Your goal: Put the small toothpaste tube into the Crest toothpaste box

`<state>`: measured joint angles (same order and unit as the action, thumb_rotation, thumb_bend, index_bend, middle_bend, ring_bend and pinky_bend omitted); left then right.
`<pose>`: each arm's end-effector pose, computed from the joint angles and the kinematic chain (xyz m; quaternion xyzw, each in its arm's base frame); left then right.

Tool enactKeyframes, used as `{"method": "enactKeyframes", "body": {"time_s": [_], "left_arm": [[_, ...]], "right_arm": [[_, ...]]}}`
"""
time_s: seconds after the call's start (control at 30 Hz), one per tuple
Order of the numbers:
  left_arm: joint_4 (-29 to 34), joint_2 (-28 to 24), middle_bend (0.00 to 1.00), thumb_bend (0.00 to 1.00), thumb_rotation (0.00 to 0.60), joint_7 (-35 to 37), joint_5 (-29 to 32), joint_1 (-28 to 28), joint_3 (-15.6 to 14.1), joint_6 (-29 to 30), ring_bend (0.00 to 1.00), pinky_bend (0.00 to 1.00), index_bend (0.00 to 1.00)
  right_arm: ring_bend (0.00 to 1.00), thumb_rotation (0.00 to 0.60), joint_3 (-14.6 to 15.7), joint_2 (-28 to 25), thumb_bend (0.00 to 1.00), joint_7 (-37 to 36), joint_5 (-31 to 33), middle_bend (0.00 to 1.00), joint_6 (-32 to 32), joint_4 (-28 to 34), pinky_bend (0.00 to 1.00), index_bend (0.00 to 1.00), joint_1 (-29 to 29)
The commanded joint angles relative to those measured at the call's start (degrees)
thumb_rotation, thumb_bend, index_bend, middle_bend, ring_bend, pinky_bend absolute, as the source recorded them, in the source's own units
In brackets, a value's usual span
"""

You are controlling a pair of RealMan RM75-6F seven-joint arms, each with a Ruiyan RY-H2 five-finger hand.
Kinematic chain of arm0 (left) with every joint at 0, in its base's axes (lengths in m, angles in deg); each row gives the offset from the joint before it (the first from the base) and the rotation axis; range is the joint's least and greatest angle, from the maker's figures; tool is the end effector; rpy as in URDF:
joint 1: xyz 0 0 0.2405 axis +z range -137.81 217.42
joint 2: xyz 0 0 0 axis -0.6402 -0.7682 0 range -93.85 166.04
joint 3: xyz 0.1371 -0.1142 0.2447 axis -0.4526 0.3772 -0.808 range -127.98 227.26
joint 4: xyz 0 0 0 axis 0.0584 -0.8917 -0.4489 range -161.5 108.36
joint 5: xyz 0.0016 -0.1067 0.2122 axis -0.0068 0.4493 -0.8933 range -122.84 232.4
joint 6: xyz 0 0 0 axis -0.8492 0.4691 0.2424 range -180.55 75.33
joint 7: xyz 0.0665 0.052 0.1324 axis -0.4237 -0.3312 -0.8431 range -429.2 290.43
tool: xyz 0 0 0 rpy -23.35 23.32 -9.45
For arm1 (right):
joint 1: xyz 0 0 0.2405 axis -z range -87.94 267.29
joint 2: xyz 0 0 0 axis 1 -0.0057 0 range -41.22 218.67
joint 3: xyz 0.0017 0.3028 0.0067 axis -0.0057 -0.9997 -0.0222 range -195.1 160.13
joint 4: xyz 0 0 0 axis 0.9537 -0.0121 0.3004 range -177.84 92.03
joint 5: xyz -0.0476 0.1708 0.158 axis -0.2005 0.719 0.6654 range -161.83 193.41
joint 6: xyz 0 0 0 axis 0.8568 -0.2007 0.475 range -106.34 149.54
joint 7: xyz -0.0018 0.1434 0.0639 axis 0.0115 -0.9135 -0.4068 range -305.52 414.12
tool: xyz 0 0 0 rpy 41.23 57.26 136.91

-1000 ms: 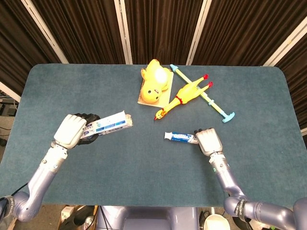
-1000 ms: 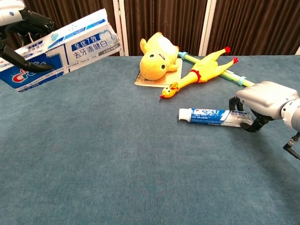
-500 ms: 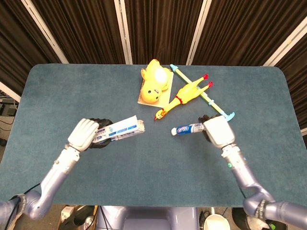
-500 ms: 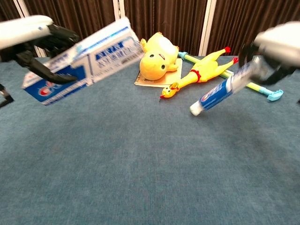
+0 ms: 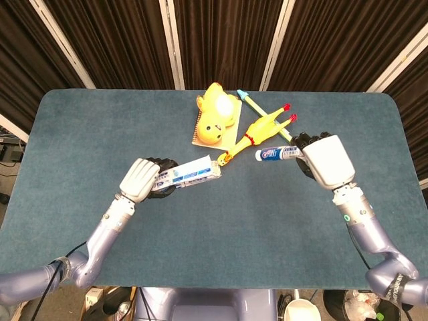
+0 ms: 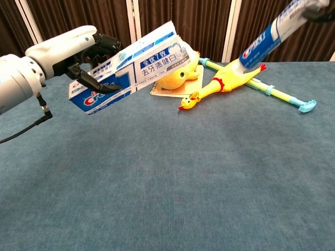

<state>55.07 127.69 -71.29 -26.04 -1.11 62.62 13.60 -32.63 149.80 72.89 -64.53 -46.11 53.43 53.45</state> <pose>-0.1397 0.3916 -0.0246 -0.6808 -0.3493 -0.5366 0.3557 -0.1778 -0.3981 0.1639 0.7144 -0.1565 0.4284 0.5307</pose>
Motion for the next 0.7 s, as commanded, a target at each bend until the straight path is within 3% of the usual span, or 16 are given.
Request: {"method": "enactKeyframes", "body": {"time_s": [0.03, 0.3, 0.43, 0.7], "left_arm": [[-3.3, 1.8, 0.57, 0.41, 0.6, 1.6, -1.9, -0.9, 0.3, 1.4, 0.53, 0.56, 0.41], [-17.4, 8.4, 0.55, 0.42, 0.6, 10.7, -10.8, -3.1, -1.2, 9.2, 0.52, 0.56, 0.4], [-24.4, 12.2, 0.55, 0.42, 0.6, 14.1, -12.2, -3.8, -1.7, 11.9, 0.52, 0.56, 0.4], [-32.4, 15.9, 0.53, 0.42, 0.6, 18.9, -12.6, -5.0, -1.5, 14.3, 0.51, 0.55, 0.37]], "right_arm": [[0.69, 0.6, -0.7, -1.3, 0.81, -0.5, 0.4, 0.76, 0.2, 1.0, 0.62, 0.9, -0.2], [0.69, 0.6, -5.1, -7.7, 0.81, -3.4, 3.4, 0.76, 2.7, 5.6, 0.62, 0.9, -2.4], [0.69, 0.6, -7.1, -11.1, 0.81, -3.9, 4.7, 0.76, 3.6, 7.5, 0.62, 0.9, -3.3], [0.69, 0.6, -10.3, -18.0, 0.81, -9.9, 10.0, 0.76, 7.2, 11.8, 0.62, 0.9, -3.7]]}}
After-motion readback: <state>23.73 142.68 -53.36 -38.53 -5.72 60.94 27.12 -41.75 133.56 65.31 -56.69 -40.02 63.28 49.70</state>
